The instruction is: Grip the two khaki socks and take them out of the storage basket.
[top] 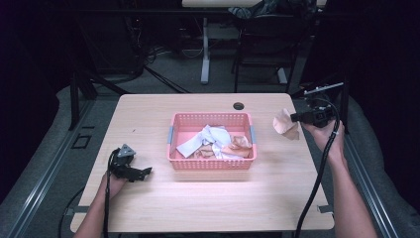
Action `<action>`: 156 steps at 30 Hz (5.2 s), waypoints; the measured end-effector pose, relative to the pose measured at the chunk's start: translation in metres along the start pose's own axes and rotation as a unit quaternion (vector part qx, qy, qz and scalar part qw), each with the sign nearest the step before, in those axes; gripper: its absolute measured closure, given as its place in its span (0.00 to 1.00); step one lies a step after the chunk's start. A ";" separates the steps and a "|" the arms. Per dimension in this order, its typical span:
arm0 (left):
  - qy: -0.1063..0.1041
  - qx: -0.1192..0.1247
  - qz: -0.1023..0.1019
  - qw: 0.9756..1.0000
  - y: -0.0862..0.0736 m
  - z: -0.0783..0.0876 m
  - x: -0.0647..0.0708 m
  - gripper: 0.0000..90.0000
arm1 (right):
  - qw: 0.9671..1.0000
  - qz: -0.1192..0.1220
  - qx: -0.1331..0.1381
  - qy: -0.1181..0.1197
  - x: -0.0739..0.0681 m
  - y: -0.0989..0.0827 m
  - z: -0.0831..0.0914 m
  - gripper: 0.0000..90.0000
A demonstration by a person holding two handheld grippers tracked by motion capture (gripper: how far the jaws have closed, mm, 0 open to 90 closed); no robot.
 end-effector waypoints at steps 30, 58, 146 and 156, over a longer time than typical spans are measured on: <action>-0.001 0.001 0.000 1.000 0.000 0.000 0.000 0.00 | 0.999 -0.034 -0.015 -0.010 0.019 -0.038 -0.027 0.40; -0.002 0.000 -0.002 1.000 0.000 0.000 0.000 0.00 | 0.981 0.123 -0.090 0.123 -0.145 0.008 -0.106 0.91; -0.004 0.000 -0.004 1.000 0.000 0.000 0.000 0.00 | 0.984 0.124 -0.090 0.096 -0.142 0.061 -0.084 0.88; -0.004 0.000 -0.004 1.000 0.000 -0.001 0.000 0.00 | 0.987 0.116 -0.068 0.089 -0.129 0.069 -0.063 0.88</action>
Point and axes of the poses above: each handheld gripper's, and its own axes: z roughly backward along the jaws, y roughly out of its top, x roughly to its right, the point moved 7 cm from there along -z, roughly forward along the jaws, and after that the axes turned 8 degrees about z, right-handed, at the moved point
